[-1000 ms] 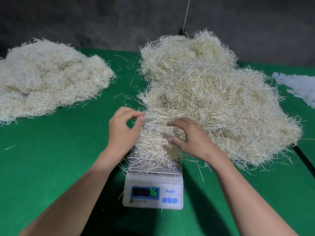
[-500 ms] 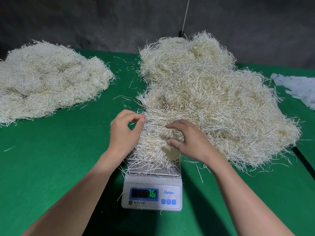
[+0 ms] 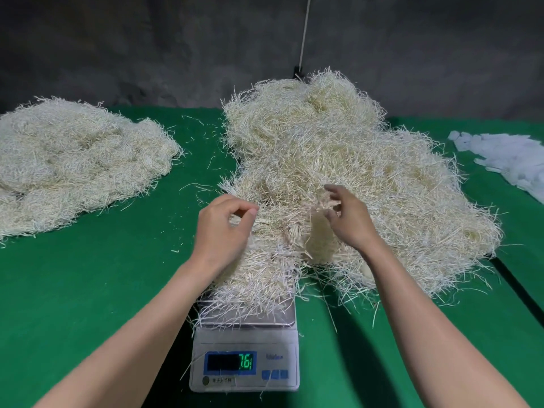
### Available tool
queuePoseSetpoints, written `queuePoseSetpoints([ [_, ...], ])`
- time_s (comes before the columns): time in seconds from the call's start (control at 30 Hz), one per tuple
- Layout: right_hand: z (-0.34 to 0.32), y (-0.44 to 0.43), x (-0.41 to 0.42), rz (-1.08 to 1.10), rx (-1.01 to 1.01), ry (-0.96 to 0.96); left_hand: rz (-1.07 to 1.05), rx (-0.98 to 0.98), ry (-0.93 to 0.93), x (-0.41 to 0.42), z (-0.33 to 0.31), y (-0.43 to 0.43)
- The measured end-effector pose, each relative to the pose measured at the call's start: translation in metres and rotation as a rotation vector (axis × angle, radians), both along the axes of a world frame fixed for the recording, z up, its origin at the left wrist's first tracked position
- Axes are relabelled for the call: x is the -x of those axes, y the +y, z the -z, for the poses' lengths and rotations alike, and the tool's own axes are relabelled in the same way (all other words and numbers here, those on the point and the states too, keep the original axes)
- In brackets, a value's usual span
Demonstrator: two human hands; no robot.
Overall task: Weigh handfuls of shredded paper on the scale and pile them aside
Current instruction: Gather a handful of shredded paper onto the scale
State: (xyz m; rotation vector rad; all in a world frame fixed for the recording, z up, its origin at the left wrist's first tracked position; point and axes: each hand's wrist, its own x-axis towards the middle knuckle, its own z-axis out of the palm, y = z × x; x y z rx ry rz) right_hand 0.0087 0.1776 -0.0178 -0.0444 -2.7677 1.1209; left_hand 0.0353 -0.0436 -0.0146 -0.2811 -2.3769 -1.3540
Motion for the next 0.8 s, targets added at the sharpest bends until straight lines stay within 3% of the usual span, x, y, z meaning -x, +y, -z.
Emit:
queuePoseSetpoints([
  [0.13,0.004,0.027,0.044,0.099,-0.14,0.019,0.022,0.029,0.001,0.021,-0.008,0.02],
  [0.4,0.032,0.041,0.11,-0.005,-0.488,-0.127,-0.032,0.067,-0.057,0.073,-0.016,0.05],
  [0.5,0.026,0.052,0.132,0.01,-0.35,-0.115,-0.016,-0.001,-0.157,0.091,-0.019,0.062],
  [0.6,-0.011,0.05,0.147,-0.013,0.231,0.016,0.06,-0.118,-0.26,0.112,-0.028,0.077],
  [0.67,-0.039,0.044,0.15,-0.085,0.468,0.064,0.146,-0.136,-0.294,0.128,-0.034,0.092],
  [0.8,-0.064,0.022,0.138,-0.347,0.379,0.092,0.249,-0.131,-0.341,0.158,-0.038,0.127],
])
